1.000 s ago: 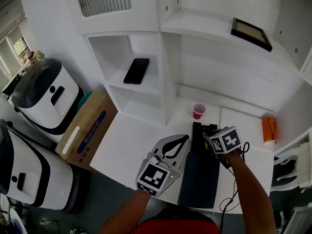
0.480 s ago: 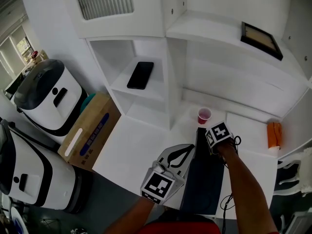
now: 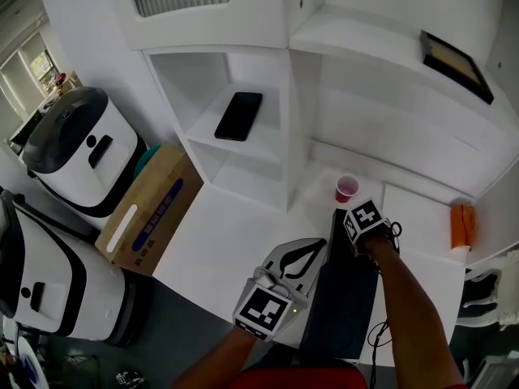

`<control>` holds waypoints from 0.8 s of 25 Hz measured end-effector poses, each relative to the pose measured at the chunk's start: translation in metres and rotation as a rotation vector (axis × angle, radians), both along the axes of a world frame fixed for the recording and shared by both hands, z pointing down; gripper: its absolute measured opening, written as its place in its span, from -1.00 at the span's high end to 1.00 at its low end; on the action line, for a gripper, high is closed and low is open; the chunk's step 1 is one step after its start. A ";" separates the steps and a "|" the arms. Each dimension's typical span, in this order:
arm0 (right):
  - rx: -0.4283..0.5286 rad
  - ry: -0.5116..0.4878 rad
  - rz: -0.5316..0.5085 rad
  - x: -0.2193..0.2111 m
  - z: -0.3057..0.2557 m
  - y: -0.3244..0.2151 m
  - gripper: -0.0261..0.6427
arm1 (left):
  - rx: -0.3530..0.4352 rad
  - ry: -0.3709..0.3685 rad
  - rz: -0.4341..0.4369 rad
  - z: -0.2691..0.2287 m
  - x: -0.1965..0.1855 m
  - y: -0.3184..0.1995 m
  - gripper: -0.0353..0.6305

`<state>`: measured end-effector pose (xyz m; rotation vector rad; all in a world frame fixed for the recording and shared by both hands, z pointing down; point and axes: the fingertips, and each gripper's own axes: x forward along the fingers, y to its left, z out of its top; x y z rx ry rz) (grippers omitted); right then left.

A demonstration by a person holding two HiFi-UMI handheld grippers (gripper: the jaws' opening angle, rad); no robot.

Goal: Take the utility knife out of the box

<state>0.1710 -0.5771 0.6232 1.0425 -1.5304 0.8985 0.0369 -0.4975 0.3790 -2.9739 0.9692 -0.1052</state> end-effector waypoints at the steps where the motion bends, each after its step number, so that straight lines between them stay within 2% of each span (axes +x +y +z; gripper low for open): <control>1: -0.003 0.013 -0.014 -0.001 0.001 0.000 0.52 | -0.002 0.000 -0.002 0.001 0.000 -0.001 0.78; 6: -0.004 0.013 -0.044 -0.005 0.002 0.000 0.61 | -0.011 0.007 -0.008 0.003 0.000 -0.003 0.78; 10: 0.009 0.018 -0.063 -0.008 0.002 0.001 0.67 | -0.074 0.032 -0.028 0.004 0.001 -0.002 0.78; 13: 0.027 0.013 -0.067 -0.007 0.000 0.001 0.68 | -0.064 0.026 -0.027 0.004 0.000 -0.002 0.78; 16: 0.081 -0.012 -0.063 -0.008 -0.006 0.000 0.68 | -0.049 0.023 -0.022 0.002 0.001 -0.001 0.78; 20: 0.207 -0.116 -0.023 -0.009 -0.033 -0.002 0.68 | -0.044 0.024 -0.013 -0.002 0.004 0.001 0.78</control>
